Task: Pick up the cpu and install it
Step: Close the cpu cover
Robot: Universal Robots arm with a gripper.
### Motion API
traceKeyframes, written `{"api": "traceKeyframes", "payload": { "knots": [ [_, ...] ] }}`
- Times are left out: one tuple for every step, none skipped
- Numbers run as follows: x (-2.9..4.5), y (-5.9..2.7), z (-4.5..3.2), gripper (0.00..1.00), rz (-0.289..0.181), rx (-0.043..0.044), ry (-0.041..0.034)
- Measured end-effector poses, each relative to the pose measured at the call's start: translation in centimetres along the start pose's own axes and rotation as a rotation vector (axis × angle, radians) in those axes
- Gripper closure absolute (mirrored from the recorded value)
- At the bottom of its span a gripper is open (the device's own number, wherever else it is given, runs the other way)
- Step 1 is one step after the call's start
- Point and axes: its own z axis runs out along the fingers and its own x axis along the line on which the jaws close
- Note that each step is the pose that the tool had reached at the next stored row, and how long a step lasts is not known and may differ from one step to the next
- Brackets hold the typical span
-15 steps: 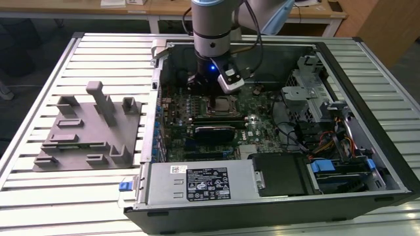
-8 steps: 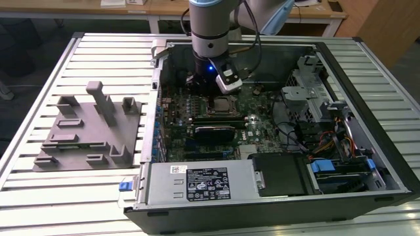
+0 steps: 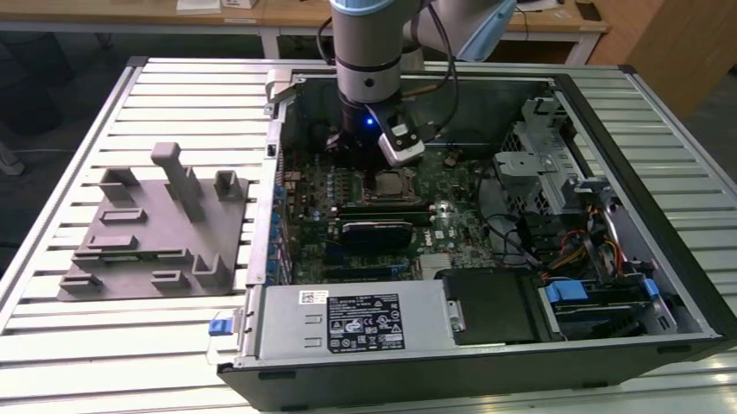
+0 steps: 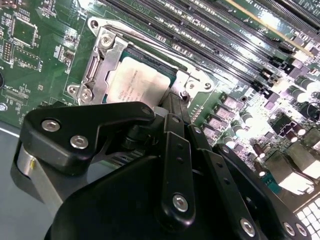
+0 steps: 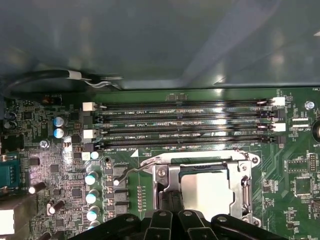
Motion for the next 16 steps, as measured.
{"api": "traceKeyframes", "payload": {
  "knots": [
    [0.0,0.0,0.04,0.89,0.0,0.0,0.0],
    [0.01,0.0,0.06,0.89,0.0,0.0001,0.0001],
    [0.01,0.0,0.06,0.89,0.0,0.0003,0.0002],
    [0.01,0.0,0.07,0.89,0.0,0.0001,0.0001],
    [0.01,0.0,0.09,0.89,0.0,0.0,0.0],
    [0.01,0.0,0.1,0.89,0.0,-0.0001,-0.0001],
    [0.01,0.0,0.11,0.89,0.0,0.0,0.0],
    [0.02,0.0,0.11,0.89,0.0,0.0,0.0],
    [0.05,0.0,0.12,0.89,0.0,0.0,-0.0001],
    [0.07,0.0,0.12,0.89,0.0,0.0,-0.0001],
    [0.09,0.0,0.13,0.89,0.0,0.0,-0.0001],
    [0.12,0.0,0.13,0.89,0.0,0.0,-0.0001],
    [0.14,0.0,0.12,0.89,0.0,0.0,0.0],
    [0.16,-0.01,0.12,0.89,0.0,0.0,-0.0001],
    [0.16,-0.01,0.13,0.89,0.0,0.0,-0.0001],
    [0.16,-0.01,0.13,0.89,0.0,0.0,0.0]
  ]
}}
